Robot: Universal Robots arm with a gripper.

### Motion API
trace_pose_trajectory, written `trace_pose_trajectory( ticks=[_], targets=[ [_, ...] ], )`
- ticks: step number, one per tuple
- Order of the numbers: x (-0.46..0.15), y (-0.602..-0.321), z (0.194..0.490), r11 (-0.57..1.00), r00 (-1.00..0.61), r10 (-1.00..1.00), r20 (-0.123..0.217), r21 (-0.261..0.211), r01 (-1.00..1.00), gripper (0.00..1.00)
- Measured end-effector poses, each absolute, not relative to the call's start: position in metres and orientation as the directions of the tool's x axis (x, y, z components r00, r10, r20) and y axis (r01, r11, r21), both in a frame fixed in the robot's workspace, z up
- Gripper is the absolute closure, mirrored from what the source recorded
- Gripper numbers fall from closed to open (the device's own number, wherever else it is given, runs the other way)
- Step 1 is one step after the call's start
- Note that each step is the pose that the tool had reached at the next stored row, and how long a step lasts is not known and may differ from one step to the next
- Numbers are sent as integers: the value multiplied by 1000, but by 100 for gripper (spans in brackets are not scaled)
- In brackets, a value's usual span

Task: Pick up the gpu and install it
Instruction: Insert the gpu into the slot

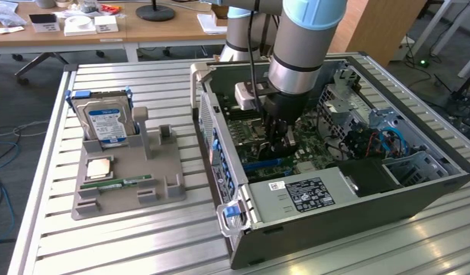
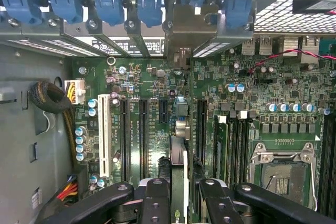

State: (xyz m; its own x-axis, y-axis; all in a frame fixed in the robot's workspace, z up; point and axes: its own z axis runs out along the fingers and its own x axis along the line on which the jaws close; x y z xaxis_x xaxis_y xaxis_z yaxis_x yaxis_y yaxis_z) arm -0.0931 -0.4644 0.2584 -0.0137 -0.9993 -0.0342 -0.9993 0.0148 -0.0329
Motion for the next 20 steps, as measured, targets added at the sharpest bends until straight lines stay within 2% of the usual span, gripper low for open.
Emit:
trace_pose_trajectory(
  ticks=[20],
  targets=[
    [-94, -464, 257, 15, -14, -999, -34, -33, -999, 74]
  ],
)
